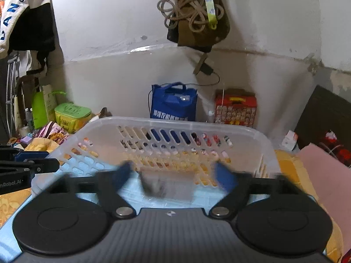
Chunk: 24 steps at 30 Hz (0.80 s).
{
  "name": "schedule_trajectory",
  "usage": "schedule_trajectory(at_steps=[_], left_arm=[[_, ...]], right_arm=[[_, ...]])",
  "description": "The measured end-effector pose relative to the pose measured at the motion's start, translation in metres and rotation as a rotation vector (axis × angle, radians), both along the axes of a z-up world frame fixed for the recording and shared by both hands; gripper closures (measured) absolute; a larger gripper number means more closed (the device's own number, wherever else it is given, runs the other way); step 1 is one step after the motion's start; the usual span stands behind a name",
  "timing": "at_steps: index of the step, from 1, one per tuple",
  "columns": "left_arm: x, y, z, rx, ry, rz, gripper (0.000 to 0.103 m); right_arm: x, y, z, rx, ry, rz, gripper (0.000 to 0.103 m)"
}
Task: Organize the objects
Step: 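Carry the KENT box over the basket and open the right tool, then grasp the blue-striped cloth with the plush toy using the right tool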
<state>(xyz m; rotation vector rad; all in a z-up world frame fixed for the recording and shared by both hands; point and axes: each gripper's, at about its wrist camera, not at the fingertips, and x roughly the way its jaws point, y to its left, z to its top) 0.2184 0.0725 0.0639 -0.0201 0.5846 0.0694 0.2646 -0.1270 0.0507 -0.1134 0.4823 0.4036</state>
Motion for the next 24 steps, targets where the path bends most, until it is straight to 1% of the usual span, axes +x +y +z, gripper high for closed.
schedule_trajectory(at_steps=[2, 5, 8, 10, 13, 16, 19, 21, 24], left_arm=[[0.0, 0.0, 0.0, 0.0, 0.0, -0.001, 0.08], [0.0, -0.001, 0.0, -0.002, 0.0, -0.001, 0.079], [0.0, 0.0, 0.0, -0.005, 0.0, -0.002, 0.079], [-0.001, 0.0, 0.0, -0.009, 0.0, -0.004, 0.079], [-0.001, 0.0, 0.0, -0.011, -0.002, -0.008, 0.079], [-0.001, 0.002, 0.0, -0.012, -0.004, -0.011, 0.079], [-0.002, 0.001, -0.001, -0.01, -0.005, -0.01, 0.079], [-0.002, 0.001, -0.002, -0.006, -0.006, -0.008, 0.079], [-0.001, 0.0, -0.002, -0.004, -0.006, -0.006, 0.079]], right_arm=[[-0.011, -0.002, 0.003, -0.01, -0.065, -0.015, 0.0], [-0.019, -0.007, 0.008, -0.014, -0.093, -0.039, 0.0], [-0.033, -0.026, 0.007, 0.042, -0.096, -0.054, 0.0], [-0.05, -0.045, 0.004, 0.086, -0.097, -0.07, 0.0], [-0.082, -0.074, -0.001, 0.134, -0.126, -0.117, 0.0], [-0.112, -0.096, -0.012, 0.15, -0.169, -0.165, 0.0], [-0.128, -0.106, -0.033, 0.157, -0.148, -0.197, 0.0], [-0.129, -0.102, -0.048, 0.131, -0.101, -0.192, 0.0], [-0.127, -0.09, -0.066, 0.108, -0.055, -0.175, 0.0]])
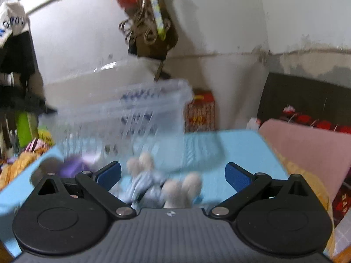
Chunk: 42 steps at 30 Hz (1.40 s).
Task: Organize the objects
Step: 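Grasp the blue-striped cloth with the plush toy using the right tool, then carry the cloth and plush toy into the basket and release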
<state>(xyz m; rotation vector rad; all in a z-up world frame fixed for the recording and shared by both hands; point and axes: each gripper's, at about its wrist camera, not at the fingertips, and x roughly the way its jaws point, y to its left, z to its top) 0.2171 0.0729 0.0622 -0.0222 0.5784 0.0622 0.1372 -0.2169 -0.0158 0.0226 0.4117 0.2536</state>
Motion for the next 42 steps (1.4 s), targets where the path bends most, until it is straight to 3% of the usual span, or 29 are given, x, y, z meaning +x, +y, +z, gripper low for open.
schedule_trajectory(at_steps=[6, 9, 17, 24, 29, 42], left_arm=[[0.0, -0.001, 0.0, 0.001, -0.001, 0.002, 0.079], [0.0, 0.001, 0.0, -0.006, -0.001, 0.001, 0.079], [0.0, 0.003, 0.0, -0.008, -0.003, -0.003, 0.079], [0.0, 0.003, 0.0, -0.008, -0.005, -0.006, 0.079], [-0.001, 0.002, -0.001, -0.008, -0.006, -0.006, 0.079], [-0.001, 0.002, -0.002, 0.0, -0.008, -0.005, 0.079]], right_arm=[[0.016, 0.02, -0.012, -0.06, 0.08, 0.013, 0.0], [0.024, 0.015, -0.013, -0.027, 0.127, 0.0, 0.0], [0.04, 0.021, -0.022, -0.063, 0.25, 0.093, 0.0], [0.028, 0.01, -0.021, 0.008, 0.206, 0.112, 0.023], [0.019, 0.0, -0.019, 0.068, 0.124, 0.093, 0.025], [0.007, -0.002, -0.015, 0.079, 0.013, 0.044, 0.027]])
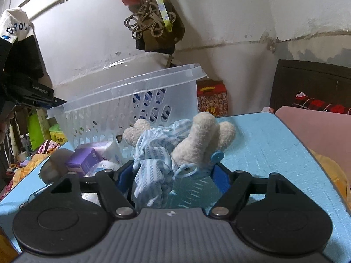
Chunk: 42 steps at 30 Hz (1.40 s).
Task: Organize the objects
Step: 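Carry the cloth and plush toy into the basket and release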
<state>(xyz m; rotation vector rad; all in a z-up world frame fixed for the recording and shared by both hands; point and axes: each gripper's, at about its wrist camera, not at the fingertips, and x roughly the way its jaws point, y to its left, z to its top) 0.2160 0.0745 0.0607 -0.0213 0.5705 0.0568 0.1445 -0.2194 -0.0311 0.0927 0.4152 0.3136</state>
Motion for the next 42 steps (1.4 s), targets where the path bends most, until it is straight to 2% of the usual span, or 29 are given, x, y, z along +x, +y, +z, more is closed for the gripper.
schedule_trajectory(at_steps=[5, 14, 20, 24, 29, 32, 36, 42], left_arm=[[0.0, -0.001, -0.001, 0.002, -0.001, 0.001, 0.079], [0.001, -0.002, -0.002, -0.001, -0.005, 0.002, 0.079], [0.002, -0.003, -0.001, 0.004, -0.006, 0.008, 0.079], [0.001, -0.003, 0.0, 0.003, -0.005, 0.008, 0.079], [0.001, -0.002, 0.0, -0.002, -0.005, 0.005, 0.079], [0.001, -0.002, 0.0, -0.001, -0.004, 0.005, 0.079], [0.001, -0.002, -0.001, -0.006, -0.005, 0.005, 0.079], [0.001, -0.003, -0.002, 0.001, -0.004, 0.007, 0.079]], right_arm=[[-0.001, -0.001, 0.0, 0.001, -0.008, -0.006, 0.027], [-0.013, -0.003, 0.011, -0.006, -0.077, -0.024, 0.027], [-0.031, -0.005, 0.04, 0.006, -0.15, 0.0, 0.026], [-0.039, -0.001, 0.063, -0.038, -0.221, 0.007, 0.026], [-0.032, -0.002, 0.095, -0.048, -0.269, 0.013, 0.026], [-0.016, 0.017, 0.116, -0.124, -0.31, 0.011, 0.026], [0.027, 0.046, 0.131, -0.177, -0.239, 0.068, 0.026], [0.079, 0.079, 0.126, -0.22, -0.09, 0.131, 0.025]])
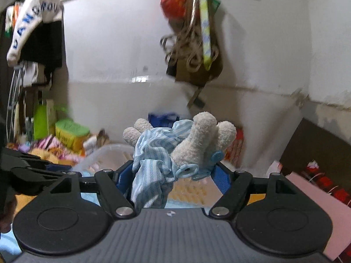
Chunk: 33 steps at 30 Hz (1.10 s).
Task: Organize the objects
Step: 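Carry the cloth and plush toy into the basket and release, then grasp the plastic-wrapped white roll with the right tool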
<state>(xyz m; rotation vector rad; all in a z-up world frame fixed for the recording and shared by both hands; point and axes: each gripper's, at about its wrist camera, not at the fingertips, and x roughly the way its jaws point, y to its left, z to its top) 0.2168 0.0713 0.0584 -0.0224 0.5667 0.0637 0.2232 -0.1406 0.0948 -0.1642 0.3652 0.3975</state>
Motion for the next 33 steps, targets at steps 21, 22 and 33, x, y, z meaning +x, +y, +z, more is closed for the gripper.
schedule_trajectory(at_steps=[21, 22, 33], left_arm=[[-0.002, 0.002, 0.002, -0.007, 0.001, -0.009, 0.078], [-0.002, 0.002, 0.001, -0.007, 0.001, -0.01, 0.078], [-0.002, 0.002, 0.002, -0.005, 0.001, -0.009, 0.078]], right_arm=[[0.014, -0.02, -0.021, 0.082, 0.066, -0.108, 0.0], [0.006, -0.024, -0.02, 0.101, 0.051, -0.107, 0.0], [-0.079, -0.05, -0.058, 0.211, -0.029, -0.117, 0.0]])
